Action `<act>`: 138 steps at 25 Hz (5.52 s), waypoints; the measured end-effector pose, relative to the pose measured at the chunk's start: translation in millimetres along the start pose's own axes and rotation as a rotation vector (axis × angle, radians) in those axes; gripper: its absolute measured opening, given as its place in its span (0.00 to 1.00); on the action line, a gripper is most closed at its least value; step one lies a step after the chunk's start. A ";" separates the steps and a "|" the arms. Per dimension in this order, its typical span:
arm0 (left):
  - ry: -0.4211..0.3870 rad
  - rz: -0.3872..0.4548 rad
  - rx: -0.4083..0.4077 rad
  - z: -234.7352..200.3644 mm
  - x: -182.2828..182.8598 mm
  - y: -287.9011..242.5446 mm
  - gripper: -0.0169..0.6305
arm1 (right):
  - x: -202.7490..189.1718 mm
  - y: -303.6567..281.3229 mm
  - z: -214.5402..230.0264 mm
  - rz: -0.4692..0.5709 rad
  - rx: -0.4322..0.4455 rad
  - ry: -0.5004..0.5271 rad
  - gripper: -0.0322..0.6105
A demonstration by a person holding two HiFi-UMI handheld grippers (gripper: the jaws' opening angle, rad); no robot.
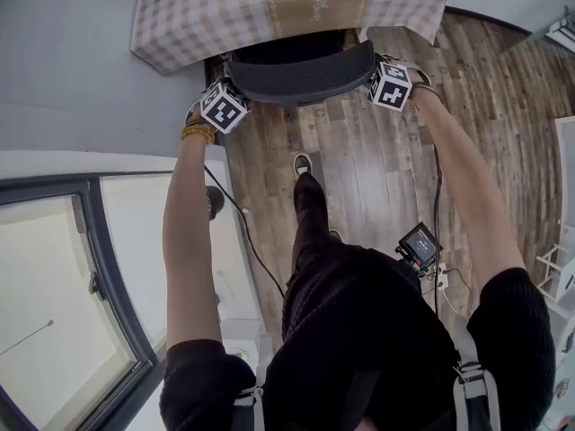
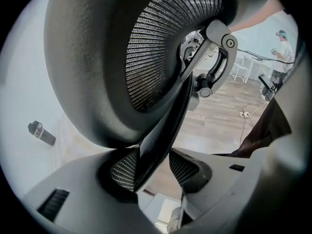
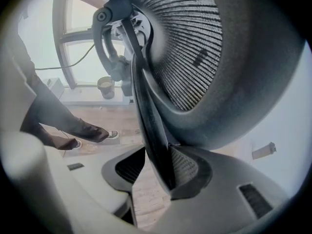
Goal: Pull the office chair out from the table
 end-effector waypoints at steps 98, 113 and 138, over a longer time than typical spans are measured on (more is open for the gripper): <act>-0.061 0.014 -0.026 522.8 33.9 199.7 0.33 | -240.4 260.7 -441.7 -0.059 -0.094 -0.072 0.33; -0.065 0.022 0.020 575.2 23.6 219.1 0.35 | -262.1 282.6 -492.8 -0.008 -0.130 -0.067 0.34; -0.089 0.176 0.212 595.1 23.5 241.8 0.38 | -271.5 290.3 -520.1 0.016 -0.106 0.013 0.49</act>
Point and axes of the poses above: the fingertips, and each gripper's own axes: y backward along the fingers, z to its right, x out of its top, the point moved 1 cm from there along y, backward along the fingers, and after that the axes turned 15 degrees about -y, right-handed, at the moved point
